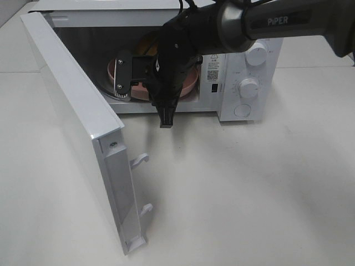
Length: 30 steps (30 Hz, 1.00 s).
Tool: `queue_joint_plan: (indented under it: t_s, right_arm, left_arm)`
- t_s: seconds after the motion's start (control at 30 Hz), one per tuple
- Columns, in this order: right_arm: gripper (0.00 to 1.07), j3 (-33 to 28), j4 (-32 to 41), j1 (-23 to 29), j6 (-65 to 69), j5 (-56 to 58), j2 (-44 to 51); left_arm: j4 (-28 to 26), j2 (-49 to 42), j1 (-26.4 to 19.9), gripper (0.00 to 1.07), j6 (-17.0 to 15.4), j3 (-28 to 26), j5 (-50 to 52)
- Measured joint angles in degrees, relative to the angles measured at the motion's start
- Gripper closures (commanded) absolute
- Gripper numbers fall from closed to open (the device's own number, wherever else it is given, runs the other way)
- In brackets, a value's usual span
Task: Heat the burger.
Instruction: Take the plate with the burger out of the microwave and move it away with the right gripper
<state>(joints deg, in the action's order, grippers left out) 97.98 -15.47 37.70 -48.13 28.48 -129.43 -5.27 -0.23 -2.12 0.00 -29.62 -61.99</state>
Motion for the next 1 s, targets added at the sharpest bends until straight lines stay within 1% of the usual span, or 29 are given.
queue_joint_plan:
  t_s: [0.07,0.17,0.23,0.33,0.4,0.43,0.5,0.6,0.67,0.7,0.77,0.87,0.93,1.0]
  right_arm:
    - [1.07,-0.2,2.3,0.0,-4.1,2.6,1.5]
    - [1.07,-0.4,2.6,0.0,-4.4,2.7,1.9]
    - [1.07,-2.8,3.1,0.0,-5.8,2.3,3.4]
    - [1.07,-3.7,3.2,0.0,-6.5,1.7,3.9]
    - [1.07,-6.7,4.2,0.0,-9.3,-0.1,5.6]
    - [1.07,-6.7,4.2,0.0,-9.3,-0.1,5.6]
    - [1.07,-10.5,6.4,0.0,-13.6,-2.2,8.0]
    - [1.07,-11.5,6.7,0.0,-14.7,-2.5,8.5]
    - [1.07,-14.9,7.3,0.0,-17.9,-3.8,10.4]
    - [1.07,-14.9,7.3,0.0,-17.9,-3.8,10.4]
    - [1.07,-17.4,7.4,0.0,-19.1,-5.4,12.3]
    - [1.07,-19.1,7.6,0.0,-19.7,-6.5,13.4]
    - [1.07,-21.7,7.6,0.0,-21.3,-8.5,15.4]
    - [1.07,-22.5,7.7,0.0,-21.8,-9.1,16.1]
  left_arm:
    - [0.0,0.0,0.0,0.06,0.0,0.0,0.0]
    - [0.0,0.0,0.0,0.06,0.0,0.0,0.0]
    - [0.0,0.0,0.0,0.06,0.0,0.0,0.0]
    - [0.0,0.0,0.0,0.06,0.0,0.0,0.0]
    - [0.0,0.0,0.0,0.06,0.0,0.0,0.0]
    - [0.0,0.0,0.0,0.06,0.0,0.0,0.0]
    - [0.0,0.0,0.0,0.06,0.0,0.0,0.0]
    - [0.0,0.0,0.0,0.06,0.0,0.0,0.0]
    - [0.0,0.0,0.0,0.06,0.0,0.0,0.0]
    - [0.0,0.0,0.0,0.06,0.0,0.0,0.0]
    - [0.0,0.0,0.0,0.06,0.0,0.0,0.0]
    - [0.0,0.0,0.0,0.06,0.0,0.0,0.0]
    - [0.0,0.0,0.0,0.06,0.0,0.0,0.0]
    - [0.0,0.0,0.0,0.06,0.0,0.0,0.0]
